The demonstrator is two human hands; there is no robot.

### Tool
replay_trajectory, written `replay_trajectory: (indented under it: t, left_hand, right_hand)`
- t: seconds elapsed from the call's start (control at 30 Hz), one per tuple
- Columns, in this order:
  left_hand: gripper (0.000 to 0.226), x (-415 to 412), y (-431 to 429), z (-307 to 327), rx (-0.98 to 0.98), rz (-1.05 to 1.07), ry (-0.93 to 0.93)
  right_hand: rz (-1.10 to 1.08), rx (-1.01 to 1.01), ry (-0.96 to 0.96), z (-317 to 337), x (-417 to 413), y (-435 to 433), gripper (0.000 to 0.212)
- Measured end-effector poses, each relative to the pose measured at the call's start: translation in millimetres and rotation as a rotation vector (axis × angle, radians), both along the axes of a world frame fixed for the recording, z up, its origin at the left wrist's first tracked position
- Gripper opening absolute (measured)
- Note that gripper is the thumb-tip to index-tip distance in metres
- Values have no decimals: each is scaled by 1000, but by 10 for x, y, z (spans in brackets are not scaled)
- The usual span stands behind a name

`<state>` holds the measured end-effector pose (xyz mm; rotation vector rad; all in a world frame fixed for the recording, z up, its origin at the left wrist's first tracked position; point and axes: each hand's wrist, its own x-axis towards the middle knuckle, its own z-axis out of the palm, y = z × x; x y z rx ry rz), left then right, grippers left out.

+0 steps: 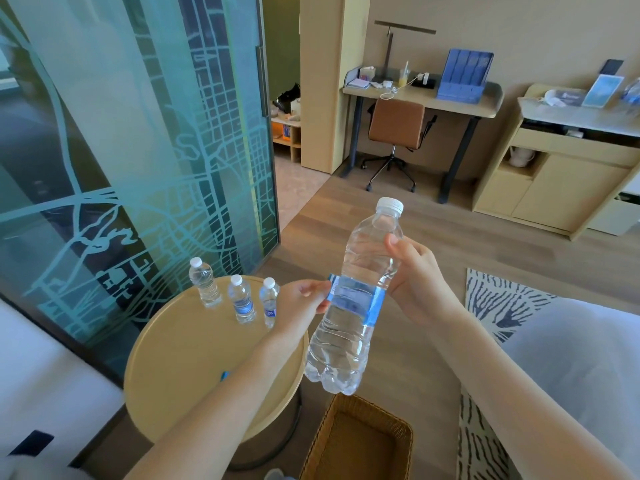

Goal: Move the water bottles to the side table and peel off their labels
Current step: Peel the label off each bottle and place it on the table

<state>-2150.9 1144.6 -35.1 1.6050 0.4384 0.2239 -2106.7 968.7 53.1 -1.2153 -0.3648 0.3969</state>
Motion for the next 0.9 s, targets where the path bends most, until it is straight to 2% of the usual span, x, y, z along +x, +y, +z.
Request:
replay_trajectory:
  t: [0.1, 0.17, 0.33, 0.37, 0.47, 0.53, 0.6, 0.73, 0.8, 0.9]
  left_hand:
    - [23, -5, -32, -53, 49, -46, 8]
    - [19, 5, -14, -76, -22, -38, 28]
    - [14, 0, 224, -96, -524, -124, 79]
    - [10, -6, 286, -103, -595, -125, 84]
    - [31, -10, 434, -125, -775, -64, 81]
    - [30, -42, 495, -81, -823, 0, 57]
    - [20, -109, 521, 51, -650, 57, 31]
    - [10, -366, 434, 395, -136, 34, -97]
    - [22, -535, 329, 512, 45, -80, -125]
    - [49, -715, 110, 507, 180, -241, -59]
  right_hand:
    - [27, -12, 0, -13, -4, 15, 80]
    - [34, -26, 0, -23, -2, 11, 79]
    - [-23, -53, 17, -37, 40, -29, 66]
    - [-33, -54, 22, -41, 48, -39, 63]
    - [-56, -51, 38, -52, 69, -67, 54]
    - [-66, -54, 42, -52, 81, -79, 51]
    - [-79, -46, 53, -54, 98, -89, 50]
    - [-100, -28, 71, -62, 143, -103, 48]
    - [-104, -16, 72, -63, 163, -97, 48]
    - [-120, -6, 73, -71, 197, -85, 48]
